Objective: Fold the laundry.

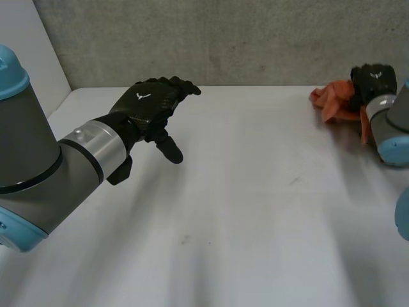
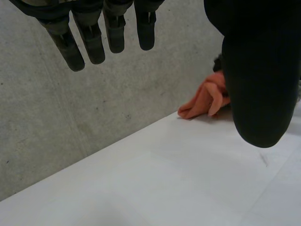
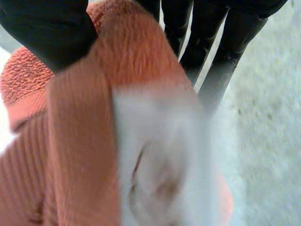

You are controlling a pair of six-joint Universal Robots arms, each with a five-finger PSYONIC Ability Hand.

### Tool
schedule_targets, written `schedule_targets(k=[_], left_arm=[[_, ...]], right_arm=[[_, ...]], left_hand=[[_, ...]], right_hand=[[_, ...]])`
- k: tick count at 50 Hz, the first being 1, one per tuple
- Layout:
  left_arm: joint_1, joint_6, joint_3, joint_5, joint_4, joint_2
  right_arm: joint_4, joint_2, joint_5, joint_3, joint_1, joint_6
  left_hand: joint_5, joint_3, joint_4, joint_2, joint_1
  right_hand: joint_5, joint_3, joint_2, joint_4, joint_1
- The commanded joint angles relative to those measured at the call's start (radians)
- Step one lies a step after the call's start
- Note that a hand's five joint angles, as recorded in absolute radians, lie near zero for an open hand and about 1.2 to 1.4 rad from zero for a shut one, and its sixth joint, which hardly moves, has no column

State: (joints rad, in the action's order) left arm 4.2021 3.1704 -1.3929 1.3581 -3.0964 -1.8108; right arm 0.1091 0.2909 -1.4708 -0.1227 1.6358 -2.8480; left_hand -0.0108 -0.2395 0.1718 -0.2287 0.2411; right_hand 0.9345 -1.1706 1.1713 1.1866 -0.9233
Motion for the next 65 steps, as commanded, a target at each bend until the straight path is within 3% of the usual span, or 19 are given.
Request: schedule_targets(k=[1, 9, 17, 24, 27, 28, 29, 30, 32, 36, 47, 54, 65], left_arm=[[0.006, -0.004, 0.0, 0.002, 0.001, 0.01], [0.019, -0.003, 0.002, 0.016, -0.001, 0.071], [0.124, -0.003, 0.002, 0.117, -0.041, 0.174], [0.154, -0.003, -0.003, 0.122, -0.038, 0.182], [0.15, -0.003, -0.011, 0.122, -0.034, 0.174], [0.151, -0.001, -0.015, 0.122, -0.033, 0.171], [0.153, -0.001, -0.024, 0.121, -0.031, 0.168], [0.154, -0.001, -0.029, 0.121, -0.031, 0.168], [0.156, -0.001, -0.037, 0.121, -0.031, 0.165], [0.161, 0.0, -0.064, 0.121, -0.025, 0.154], [0.147, 0.037, -0.181, 0.116, -0.001, 0.099], [0.165, 0.146, -0.253, 0.116, 0.039, 0.093], [0.147, 0.164, -0.33, 0.105, -0.048, -0.045]], right_arm=[[0.029, 0.214, 0.127, -0.078, 0.087, -0.126], [0.09, 0.503, 0.17, -0.247, 0.188, -0.208], [0.168, 0.798, 0.308, -0.659, 0.317, -0.195], [0.165, 0.872, 0.32, -0.926, 0.326, -0.156], [0.175, 0.841, 0.31, -1.026, 0.326, -0.048], [0.184, 0.811, 0.299, -1.055, 0.326, 0.029], [0.185, 0.797, 0.285, -1.065, 0.326, 0.07], [0.188, 0.785, 0.267, -1.072, 0.326, 0.111], [0.202, 0.774, 0.189, -1.086, 0.312, 0.21], [0.202, 0.784, 0.089, -1.117, 0.318, 0.239], [0.169, 0.982, 0.214, -1.316, 0.312, 0.131], [0.08, 1.025, 0.216, -1.463, 0.314, 0.125], [-0.084, 1.03, 0.211, -1.637, 0.315, 0.114]], left_hand=[[-0.037, 0.017, 0.051, 0.006, -0.019], [-0.014, 0.041, 0.027, 0.03, -0.042], [0.004, 0.058, 0.009, 0.047, -0.06], [0.001, 0.055, 0.012, 0.045, -0.057], [-0.002, 0.052, 0.015, 0.042, -0.054], [-0.002, 0.052, 0.015, 0.042, -0.054], [-0.002, 0.052, 0.015, 0.042, -0.054], [-0.002, 0.052, 0.015, 0.042, -0.054], [-0.002, 0.052, 0.015, 0.042, -0.054], [-0.002, 0.052, 0.015, 0.042, -0.054], [-0.052, 0.003, 0.065, -0.008, -0.004], [-0.075, -0.021, 0.089, -0.032, 0.019], [-0.134, -0.08, 0.147, -0.09, 0.078]], right_hand=[[0.287, -0.226, 0.225, 0.21, -0.473], [0.287, -0.226, 0.225, 0.21, -0.473], [0.287, -0.226, 0.225, 0.21, -0.473], [0.248, -0.186, 0.185, 0.17, -0.433], [-0.142, 0.203, -0.204, -0.219, -0.044], [-0.646, 0.708, -0.708, -0.724, 0.46], [-0.913, 0.974, -0.975, -0.99, 0.727], [-0.934, 0.996, -0.997, -1.012, 0.749], [-0.934, 0.996, -0.997, -1.012, 0.749], [-0.934, 0.996, -0.997, -1.012, 0.749], [-0.934, 0.996, -0.997, -1.012, 0.749], [-0.934, 0.996, -0.997, -1.012, 0.749], [-0.934, 0.996, -0.997, -1.012, 0.749]])
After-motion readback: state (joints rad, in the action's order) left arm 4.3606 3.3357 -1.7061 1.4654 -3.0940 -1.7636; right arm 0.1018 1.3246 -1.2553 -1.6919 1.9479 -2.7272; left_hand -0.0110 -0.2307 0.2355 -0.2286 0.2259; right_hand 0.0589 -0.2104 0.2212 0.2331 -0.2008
